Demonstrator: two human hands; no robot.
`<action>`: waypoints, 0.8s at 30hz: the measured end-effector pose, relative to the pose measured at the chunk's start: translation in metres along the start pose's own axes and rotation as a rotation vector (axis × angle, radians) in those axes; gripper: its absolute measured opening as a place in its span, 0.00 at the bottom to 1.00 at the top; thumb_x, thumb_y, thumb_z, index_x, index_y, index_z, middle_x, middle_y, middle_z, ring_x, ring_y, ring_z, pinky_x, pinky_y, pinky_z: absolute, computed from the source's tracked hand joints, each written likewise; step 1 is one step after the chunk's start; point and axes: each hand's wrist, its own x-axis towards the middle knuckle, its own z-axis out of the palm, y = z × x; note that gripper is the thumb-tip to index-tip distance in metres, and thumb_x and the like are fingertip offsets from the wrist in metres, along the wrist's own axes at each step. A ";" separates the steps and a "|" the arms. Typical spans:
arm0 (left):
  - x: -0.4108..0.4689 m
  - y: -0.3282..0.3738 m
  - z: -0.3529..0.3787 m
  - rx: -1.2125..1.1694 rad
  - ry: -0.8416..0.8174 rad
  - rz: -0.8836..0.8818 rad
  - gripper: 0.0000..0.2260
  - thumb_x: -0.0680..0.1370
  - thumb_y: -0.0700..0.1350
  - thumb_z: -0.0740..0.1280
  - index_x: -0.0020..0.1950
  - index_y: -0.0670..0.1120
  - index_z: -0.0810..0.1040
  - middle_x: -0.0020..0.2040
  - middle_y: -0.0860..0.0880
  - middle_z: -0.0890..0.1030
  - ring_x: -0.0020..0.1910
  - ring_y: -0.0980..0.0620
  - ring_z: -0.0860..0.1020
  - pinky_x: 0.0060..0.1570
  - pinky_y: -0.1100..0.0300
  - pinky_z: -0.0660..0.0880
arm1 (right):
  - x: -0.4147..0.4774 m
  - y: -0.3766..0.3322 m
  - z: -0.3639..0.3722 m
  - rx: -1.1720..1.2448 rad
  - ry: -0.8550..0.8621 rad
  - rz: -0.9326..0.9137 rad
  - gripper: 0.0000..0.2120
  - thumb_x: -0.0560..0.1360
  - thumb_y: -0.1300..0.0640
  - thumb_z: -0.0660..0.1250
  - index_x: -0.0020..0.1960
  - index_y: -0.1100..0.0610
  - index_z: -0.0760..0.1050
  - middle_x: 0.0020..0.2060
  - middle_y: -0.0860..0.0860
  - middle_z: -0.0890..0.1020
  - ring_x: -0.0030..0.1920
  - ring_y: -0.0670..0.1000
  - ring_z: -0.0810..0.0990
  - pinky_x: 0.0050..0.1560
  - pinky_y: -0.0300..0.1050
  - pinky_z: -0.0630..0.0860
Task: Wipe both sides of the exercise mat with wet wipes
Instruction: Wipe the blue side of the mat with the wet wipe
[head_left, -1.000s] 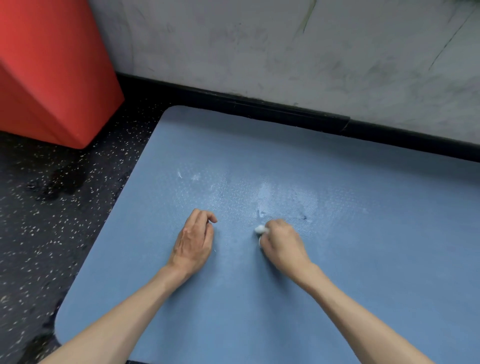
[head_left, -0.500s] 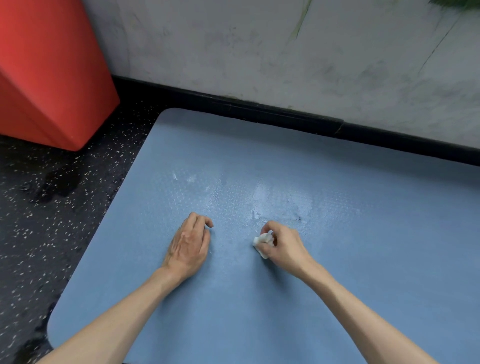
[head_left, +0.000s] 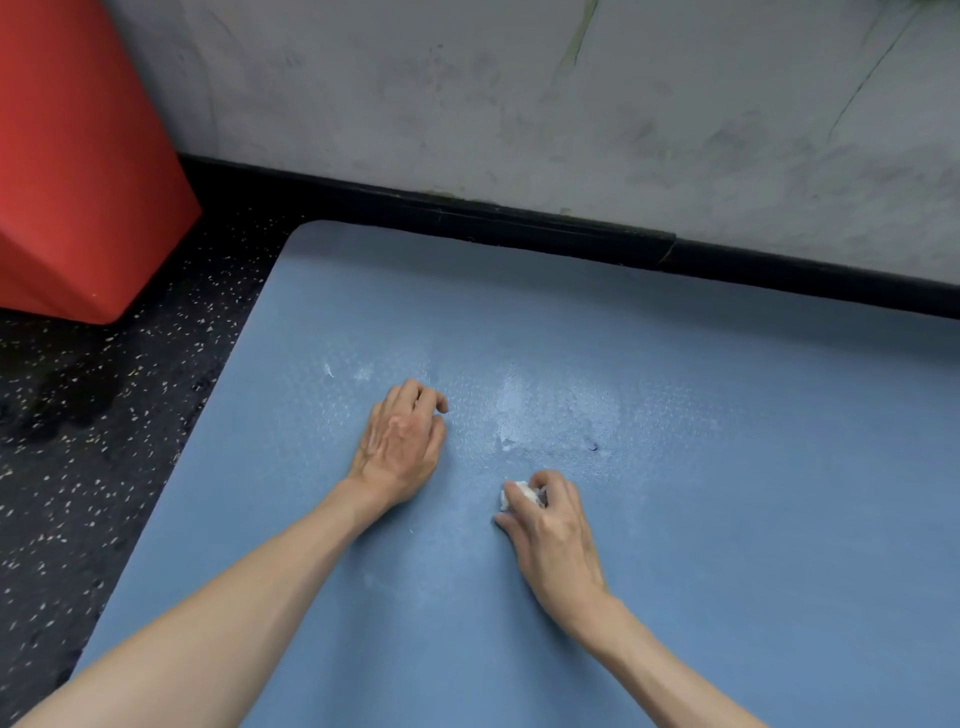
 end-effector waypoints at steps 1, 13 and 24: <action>0.005 0.002 0.003 0.008 -0.019 0.011 0.15 0.76 0.48 0.52 0.49 0.44 0.76 0.47 0.47 0.75 0.44 0.44 0.75 0.44 0.51 0.71 | 0.009 0.003 -0.001 0.007 -0.015 -0.013 0.07 0.72 0.63 0.71 0.40 0.59 0.72 0.42 0.51 0.70 0.38 0.52 0.68 0.37 0.41 0.67; 0.072 -0.009 0.030 0.032 0.002 -0.070 0.06 0.78 0.43 0.61 0.50 0.44 0.76 0.49 0.44 0.75 0.48 0.41 0.74 0.48 0.47 0.69 | 0.011 0.019 -0.011 0.038 -0.143 -0.258 0.03 0.77 0.61 0.64 0.45 0.60 0.74 0.41 0.51 0.73 0.37 0.53 0.73 0.36 0.46 0.74; 0.079 -0.010 0.036 0.041 0.067 -0.087 0.11 0.75 0.49 0.54 0.46 0.47 0.75 0.45 0.47 0.74 0.44 0.44 0.73 0.44 0.49 0.70 | 0.074 0.015 -0.001 -0.008 -0.131 -0.291 0.08 0.74 0.64 0.68 0.40 0.60 0.70 0.36 0.53 0.69 0.35 0.53 0.68 0.31 0.49 0.70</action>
